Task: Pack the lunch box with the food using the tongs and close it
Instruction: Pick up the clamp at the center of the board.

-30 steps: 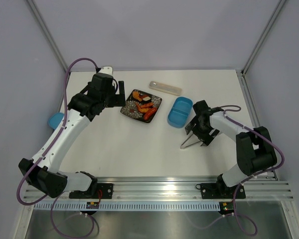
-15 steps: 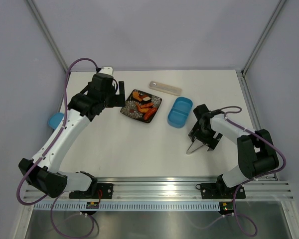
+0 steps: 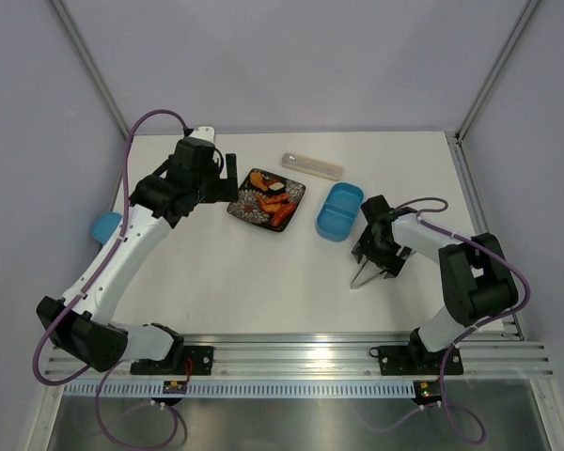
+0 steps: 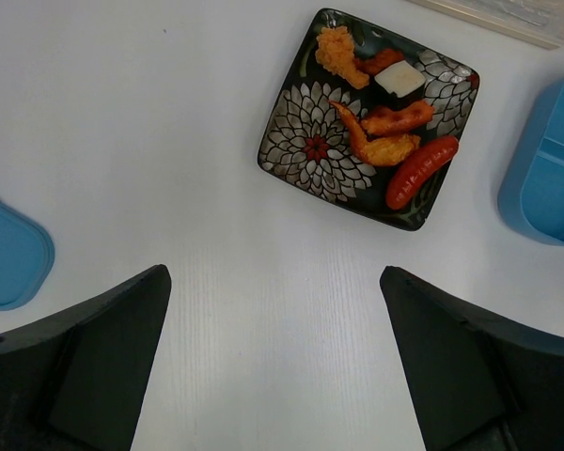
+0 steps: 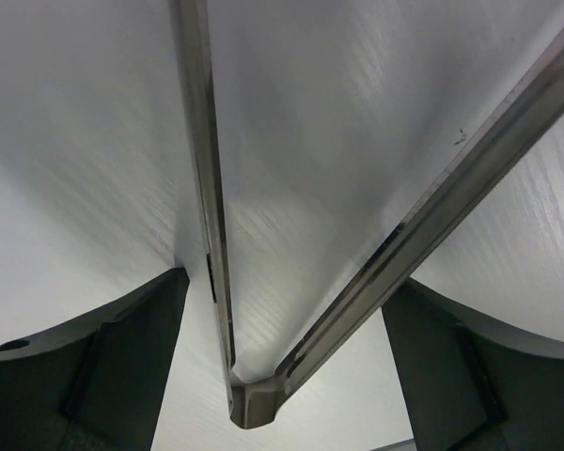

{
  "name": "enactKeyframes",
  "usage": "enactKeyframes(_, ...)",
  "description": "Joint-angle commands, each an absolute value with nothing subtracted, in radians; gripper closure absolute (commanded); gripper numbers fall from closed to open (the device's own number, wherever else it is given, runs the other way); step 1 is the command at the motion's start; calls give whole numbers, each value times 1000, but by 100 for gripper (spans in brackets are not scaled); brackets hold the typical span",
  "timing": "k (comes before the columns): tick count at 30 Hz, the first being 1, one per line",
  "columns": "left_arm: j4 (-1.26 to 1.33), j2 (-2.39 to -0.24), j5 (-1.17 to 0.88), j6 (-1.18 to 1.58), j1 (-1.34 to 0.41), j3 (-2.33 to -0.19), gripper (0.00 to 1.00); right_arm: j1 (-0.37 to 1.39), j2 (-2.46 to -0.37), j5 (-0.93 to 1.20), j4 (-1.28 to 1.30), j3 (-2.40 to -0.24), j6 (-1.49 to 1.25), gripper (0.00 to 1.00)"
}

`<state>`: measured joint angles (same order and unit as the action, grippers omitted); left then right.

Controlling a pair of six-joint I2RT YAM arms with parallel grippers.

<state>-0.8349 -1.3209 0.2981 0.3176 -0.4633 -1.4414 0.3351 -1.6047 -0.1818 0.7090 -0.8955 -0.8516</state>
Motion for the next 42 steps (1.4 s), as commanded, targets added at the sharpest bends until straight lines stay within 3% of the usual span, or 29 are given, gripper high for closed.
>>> enactKeyframes(1, -798, -1299, 285, 313, -462, -1462, 1, 341, -1634, -285, 673, -914, -859, 11)
enactKeyframes(4, -796, -1292, 282, 314, -460, -1453, 1, 341, -1638, -295, 663, -920, -847, 23)
enactKeyframes(6, -796, -1287, 284, 316, -460, -1448, 1, 342, -1641, -290, 646, -930, -801, 37)
enactKeyframes(11, -795, -1285, 282, 316, -460, -1434, 1, 342, -1675, -244, 623, -977, -616, 41)
enactKeyframes(14, -793, -1285, 284, 316, -460, -1434, 1, 341, -1686, -301, 661, -994, -585, 36)
enactKeyframes(19, -792, -1289, 282, 316, -460, -1436, 1, 341, -1675, -344, 649, -976, -604, 8)
enactKeyframes(23, -793, -1295, 279, 314, -460, -1439, 1, 341, -1706, -336, 629, -986, -667, 5)
enactKeyframes(28, -796, -1308, 276, 310, -462, -1454, 1, 342, -1755, -342, 600, -1009, -701, 8)
enactKeyframes(31, -798, -1310, 278, 307, -460, -1457, 1, 341, -1766, -351, 580, -1009, -698, 23)
enactKeyframes(32, -798, -1310, 279, 305, -462, -1457, 1, 341, -1764, -354, 580, -1006, -695, 38)
enactKeyframes(36, -808, -1309, 290, 305, -460, -1460, 1, 342, -1709, -365, 627, -1002, -670, 68)
enactKeyframes(39, -808, -1301, 298, 307, -462, -1453, 1, 339, -1603, -374, 679, -982, -643, 77)
enactKeyframes(42, -808, -1301, 299, 310, -460, -1454, 1, 334, -1504, -359, 759, -1000, -585, 78)
